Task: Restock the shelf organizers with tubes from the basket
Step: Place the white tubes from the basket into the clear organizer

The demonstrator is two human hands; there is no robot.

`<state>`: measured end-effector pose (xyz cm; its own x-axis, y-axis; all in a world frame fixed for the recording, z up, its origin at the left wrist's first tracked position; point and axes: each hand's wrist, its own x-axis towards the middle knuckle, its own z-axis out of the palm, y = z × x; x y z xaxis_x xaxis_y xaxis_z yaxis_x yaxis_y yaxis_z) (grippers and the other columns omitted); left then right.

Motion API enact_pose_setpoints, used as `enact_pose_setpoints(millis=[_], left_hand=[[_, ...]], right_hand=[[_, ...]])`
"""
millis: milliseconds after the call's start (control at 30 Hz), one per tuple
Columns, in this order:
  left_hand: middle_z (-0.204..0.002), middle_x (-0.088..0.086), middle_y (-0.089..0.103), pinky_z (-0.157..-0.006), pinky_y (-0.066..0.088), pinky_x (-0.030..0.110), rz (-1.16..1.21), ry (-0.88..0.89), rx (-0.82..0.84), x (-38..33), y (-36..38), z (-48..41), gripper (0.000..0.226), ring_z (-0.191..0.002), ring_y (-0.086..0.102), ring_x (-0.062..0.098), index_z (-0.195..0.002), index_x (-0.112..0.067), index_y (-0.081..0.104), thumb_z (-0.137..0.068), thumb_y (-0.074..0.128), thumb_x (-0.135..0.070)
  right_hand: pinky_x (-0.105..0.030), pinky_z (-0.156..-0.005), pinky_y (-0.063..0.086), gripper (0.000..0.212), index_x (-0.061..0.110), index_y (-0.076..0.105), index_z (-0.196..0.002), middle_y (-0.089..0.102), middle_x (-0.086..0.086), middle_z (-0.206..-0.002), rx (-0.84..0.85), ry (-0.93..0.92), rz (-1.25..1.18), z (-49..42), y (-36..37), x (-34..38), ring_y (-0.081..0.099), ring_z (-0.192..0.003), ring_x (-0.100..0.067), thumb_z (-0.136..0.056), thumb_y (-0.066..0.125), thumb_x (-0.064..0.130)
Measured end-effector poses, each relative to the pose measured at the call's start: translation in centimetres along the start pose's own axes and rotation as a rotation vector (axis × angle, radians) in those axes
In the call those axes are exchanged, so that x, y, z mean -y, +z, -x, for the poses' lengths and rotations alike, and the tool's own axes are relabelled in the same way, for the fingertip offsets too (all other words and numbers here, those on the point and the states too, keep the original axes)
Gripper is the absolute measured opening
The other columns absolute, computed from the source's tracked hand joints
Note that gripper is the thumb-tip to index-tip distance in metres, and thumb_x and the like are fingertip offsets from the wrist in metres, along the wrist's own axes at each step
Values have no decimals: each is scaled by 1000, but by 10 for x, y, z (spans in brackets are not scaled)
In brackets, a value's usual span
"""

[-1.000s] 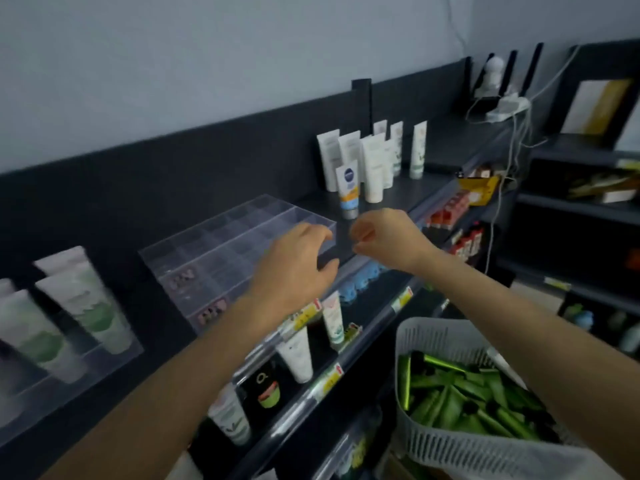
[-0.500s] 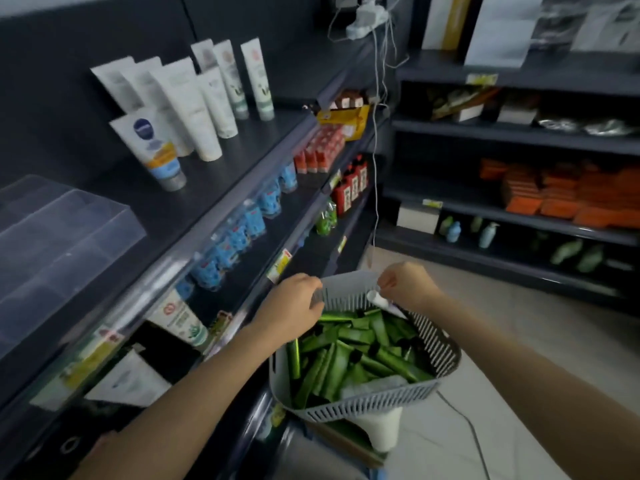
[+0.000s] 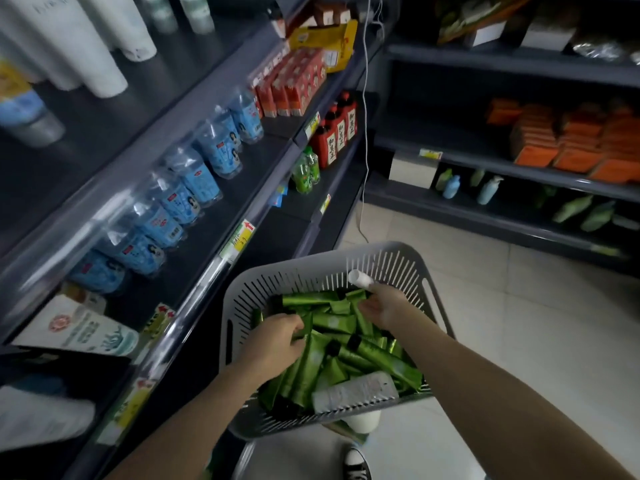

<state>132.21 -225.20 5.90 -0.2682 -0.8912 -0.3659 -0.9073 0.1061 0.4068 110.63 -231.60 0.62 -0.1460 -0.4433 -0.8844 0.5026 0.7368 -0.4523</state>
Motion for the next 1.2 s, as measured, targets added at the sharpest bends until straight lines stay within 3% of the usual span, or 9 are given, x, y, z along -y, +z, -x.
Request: enact_pose_setpoints(millis=[133,200,433,567,667,800,900,1067,1200], left_hand=[[-103,2,68,-81,55,35,-2,34,189,3,27,-12,24,-90,63,14,-111,-15,65,-89,59,-21],[-103,3,68,-82,55,37,-2,49,289,-1,40,-17,24,-90,64,16,-111,-15,66,-88,61,-20],[-112,7,67,-73,45,27,-40,54,520,-29,76,-26,32,-98,62,22,-114,-12,64,-83,69,-20],[-113,8,63,-74,45,32,-104,13,579,-34,82,-23,47,-100,60,26,-117,-12,56,-75,76,-14],[-115,12,61,-76,47,37,-167,28,592,-35,84,-20,49,-100,59,29,-115,-11,49,-74,75,-9],[-120,7,59,-80,49,34,-126,-35,643,-35,69,-18,54,-105,58,26,-119,-14,53,-72,78,-10],[-113,4,61,-74,53,33,-53,-94,644,-28,43,-15,48,-100,60,22,-118,-16,58,-73,75,-14],[-115,1,61,-81,54,28,341,-243,517,-8,-4,0,54,-101,62,15,-126,-16,55,-73,70,-15],[-112,11,64,-82,56,37,915,-320,485,-8,-41,26,45,-101,66,23,-120,-14,53,-79,64,2]], right_hand=[[-24,-48,51,27,8,44,-75,52,-9,-65,105,94,-223,-31,10,14,55,-58,-18,-100,33,12],[-27,-56,47,28,7,43,-75,49,-7,-70,98,169,-290,-46,11,14,50,-63,-18,-100,33,12],[-25,-33,47,28,8,40,-68,38,-1,-63,111,269,-378,-68,9,11,38,-54,-8,-96,44,9],[-20,-72,54,22,4,46,-73,49,-7,-72,123,254,-434,-52,11,18,61,-93,-8,-93,50,9],[-33,-90,47,18,0,48,-77,60,-13,-92,121,247,-453,-30,9,23,53,-122,-19,-93,51,9],[-36,-89,47,11,1,50,-84,60,-12,-120,164,213,-377,-7,4,24,56,-120,-23,-93,50,7],[-36,-86,47,8,2,51,-87,66,-14,-80,218,201,-283,11,2,26,69,-88,-20,-93,50,6],[-29,-82,48,3,1,54,-89,59,-17,-91,315,129,-147,49,9,34,58,-101,-25,-91,55,4],[-30,-55,58,8,3,55,-82,60,-12,-87,432,69,-93,92,23,44,59,-80,-21,-89,55,4]])
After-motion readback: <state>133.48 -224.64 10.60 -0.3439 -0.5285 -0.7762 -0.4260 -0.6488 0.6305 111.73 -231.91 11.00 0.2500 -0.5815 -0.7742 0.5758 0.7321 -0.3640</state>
